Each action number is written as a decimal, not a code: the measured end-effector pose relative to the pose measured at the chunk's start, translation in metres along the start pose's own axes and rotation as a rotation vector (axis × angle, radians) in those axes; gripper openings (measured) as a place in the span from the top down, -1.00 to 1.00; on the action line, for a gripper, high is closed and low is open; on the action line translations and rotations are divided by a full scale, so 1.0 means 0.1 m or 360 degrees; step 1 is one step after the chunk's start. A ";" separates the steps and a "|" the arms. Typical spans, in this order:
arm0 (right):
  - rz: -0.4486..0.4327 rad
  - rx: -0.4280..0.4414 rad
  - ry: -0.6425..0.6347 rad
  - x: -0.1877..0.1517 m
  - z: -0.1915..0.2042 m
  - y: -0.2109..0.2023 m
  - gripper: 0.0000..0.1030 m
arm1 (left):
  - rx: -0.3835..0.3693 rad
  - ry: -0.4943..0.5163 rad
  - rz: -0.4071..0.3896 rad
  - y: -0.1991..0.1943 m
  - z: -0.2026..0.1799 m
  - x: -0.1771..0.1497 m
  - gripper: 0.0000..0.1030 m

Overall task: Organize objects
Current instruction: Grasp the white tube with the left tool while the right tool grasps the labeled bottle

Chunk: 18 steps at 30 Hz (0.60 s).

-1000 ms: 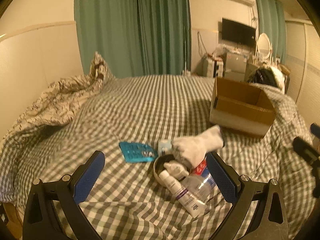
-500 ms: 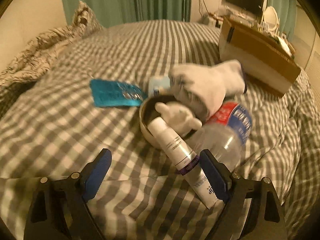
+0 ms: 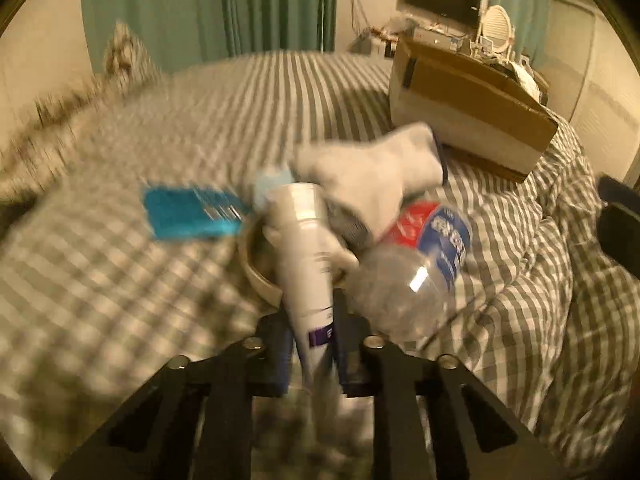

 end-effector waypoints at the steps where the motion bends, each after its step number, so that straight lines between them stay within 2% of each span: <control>1: -0.0006 0.0070 -0.0046 0.05 0.08 0.03 -0.99 | 0.0028 0.0011 -0.0029 -0.06 0.05 0.04 0.70; 4: -0.0003 0.0178 -0.0221 0.16 0.29 0.15 -0.99 | 0.0112 0.0003 -0.0085 -0.20 0.23 0.11 0.71; 8: 0.0156 0.0255 -0.0409 0.16 0.50 0.48 -0.99 | 0.0101 -0.0075 -0.0076 -0.17 0.42 0.10 0.71; 18: 0.0383 0.0360 -0.0401 -0.08 0.67 1.03 -0.99 | 0.0046 -0.0075 -0.0011 0.00 0.38 0.06 0.71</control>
Point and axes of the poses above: each gripper's, at about its wrist camera, not at the fingertips, and y roughly the way its jaws point, z to its left, x to its top, the point moved 6 cm from there along y, roughly the way its jaws point, and after that the axes turned 4 degrees about -y, right-handed, at the moved point
